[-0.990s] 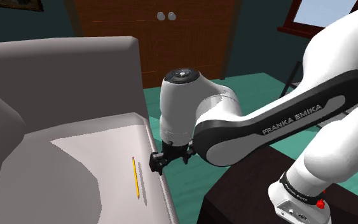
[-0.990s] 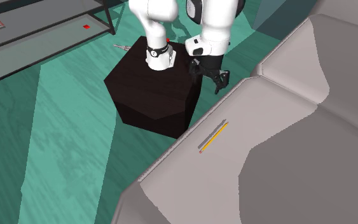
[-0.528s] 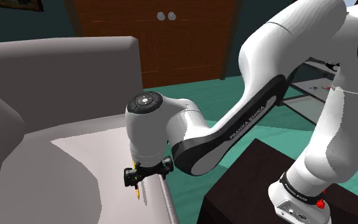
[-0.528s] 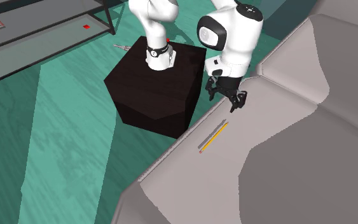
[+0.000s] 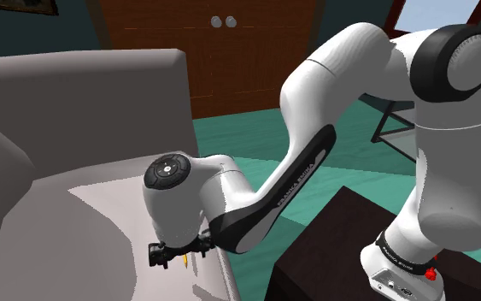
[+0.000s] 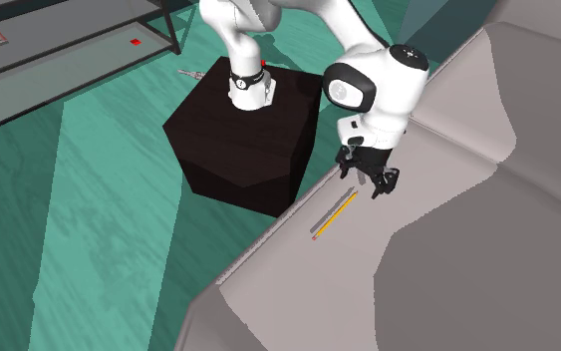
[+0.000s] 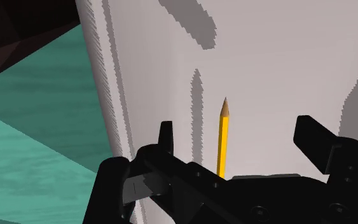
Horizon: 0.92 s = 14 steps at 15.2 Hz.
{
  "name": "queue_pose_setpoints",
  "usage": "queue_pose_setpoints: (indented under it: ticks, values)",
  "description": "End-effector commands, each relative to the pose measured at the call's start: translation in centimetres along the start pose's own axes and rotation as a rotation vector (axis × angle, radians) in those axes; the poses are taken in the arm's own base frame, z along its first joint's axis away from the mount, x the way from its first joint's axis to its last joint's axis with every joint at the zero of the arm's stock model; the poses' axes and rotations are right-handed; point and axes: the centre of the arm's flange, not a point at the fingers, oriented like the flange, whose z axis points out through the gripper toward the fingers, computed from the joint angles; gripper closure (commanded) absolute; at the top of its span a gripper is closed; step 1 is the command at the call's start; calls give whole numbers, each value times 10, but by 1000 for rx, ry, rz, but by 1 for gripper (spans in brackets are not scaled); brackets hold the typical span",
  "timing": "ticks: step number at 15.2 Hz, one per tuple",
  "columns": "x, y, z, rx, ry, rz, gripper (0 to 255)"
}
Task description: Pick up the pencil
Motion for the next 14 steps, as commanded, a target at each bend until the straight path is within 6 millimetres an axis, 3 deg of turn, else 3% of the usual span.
queue_pose_setpoints:
  ticks: [1,3,5,6,14]
  values:
    - [0,0,10,0,1,0,0]
    - [-1,0,24,0,1,0,0]
    - [-1,0,24,0,1,0,0]
    - [-2,1,24,0,1,0,255]
    - [-2,2,23,0,1,1,255]
